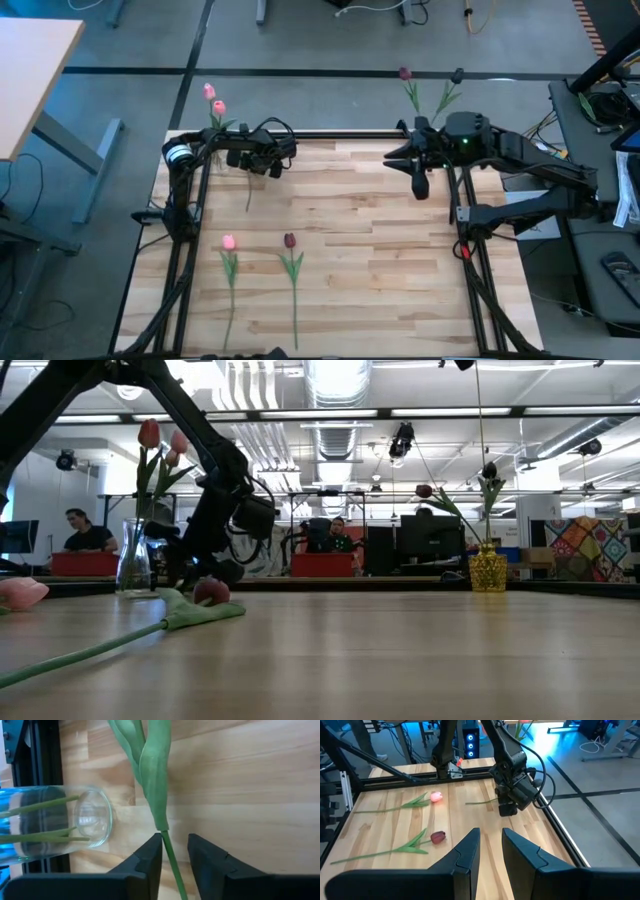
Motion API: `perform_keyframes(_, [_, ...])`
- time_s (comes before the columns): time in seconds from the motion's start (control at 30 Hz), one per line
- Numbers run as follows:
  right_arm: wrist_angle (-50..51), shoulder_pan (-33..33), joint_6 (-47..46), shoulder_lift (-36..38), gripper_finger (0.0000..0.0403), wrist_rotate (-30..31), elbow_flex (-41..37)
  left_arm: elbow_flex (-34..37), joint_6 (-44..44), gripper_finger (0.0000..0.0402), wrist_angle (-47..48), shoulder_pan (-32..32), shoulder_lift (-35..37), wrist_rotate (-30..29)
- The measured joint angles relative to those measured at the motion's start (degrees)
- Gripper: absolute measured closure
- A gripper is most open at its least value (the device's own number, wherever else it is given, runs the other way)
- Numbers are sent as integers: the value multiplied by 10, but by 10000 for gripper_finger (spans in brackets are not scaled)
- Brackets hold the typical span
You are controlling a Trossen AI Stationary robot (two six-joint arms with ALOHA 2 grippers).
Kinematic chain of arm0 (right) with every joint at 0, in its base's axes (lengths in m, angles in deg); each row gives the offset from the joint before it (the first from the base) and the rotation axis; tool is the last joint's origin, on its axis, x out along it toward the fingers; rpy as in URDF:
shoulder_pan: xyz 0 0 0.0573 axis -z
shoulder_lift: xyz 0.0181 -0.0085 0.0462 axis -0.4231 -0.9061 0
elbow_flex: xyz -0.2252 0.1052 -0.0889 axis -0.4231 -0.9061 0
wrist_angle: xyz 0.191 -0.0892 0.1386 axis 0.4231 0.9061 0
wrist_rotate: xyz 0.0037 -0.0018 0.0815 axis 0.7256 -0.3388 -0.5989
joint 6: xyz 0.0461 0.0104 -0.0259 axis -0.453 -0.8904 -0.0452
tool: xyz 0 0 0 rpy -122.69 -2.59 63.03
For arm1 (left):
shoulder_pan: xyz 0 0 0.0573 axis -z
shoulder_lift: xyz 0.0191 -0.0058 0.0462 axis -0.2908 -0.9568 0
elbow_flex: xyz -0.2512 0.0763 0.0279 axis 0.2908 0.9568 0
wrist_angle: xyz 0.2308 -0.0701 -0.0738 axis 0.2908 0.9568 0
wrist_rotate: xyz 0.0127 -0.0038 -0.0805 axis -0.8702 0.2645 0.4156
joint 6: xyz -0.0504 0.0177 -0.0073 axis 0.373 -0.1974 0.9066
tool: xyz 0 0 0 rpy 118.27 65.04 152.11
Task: Sort flowers into vase by color
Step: Put the black flower into the yellow vase
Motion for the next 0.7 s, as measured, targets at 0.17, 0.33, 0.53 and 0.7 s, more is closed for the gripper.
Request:
perform_keyframes(0.17, [11,0,5,9,330,0,0,0,-6,352,-8,-1,-1,-5])
perform_keyframes(0.33, [16,0,9,18,330,0,0,1,-21,393,-21,10,0,-2])
perform_keyframes(0.53, [14,0,17,28,330,0,0,2,-25,398,-42,51,14,17])
perform_keyframes(0.7, [13,0,18,30,330,0,0,-8,-23,400,-61,100,24,32])
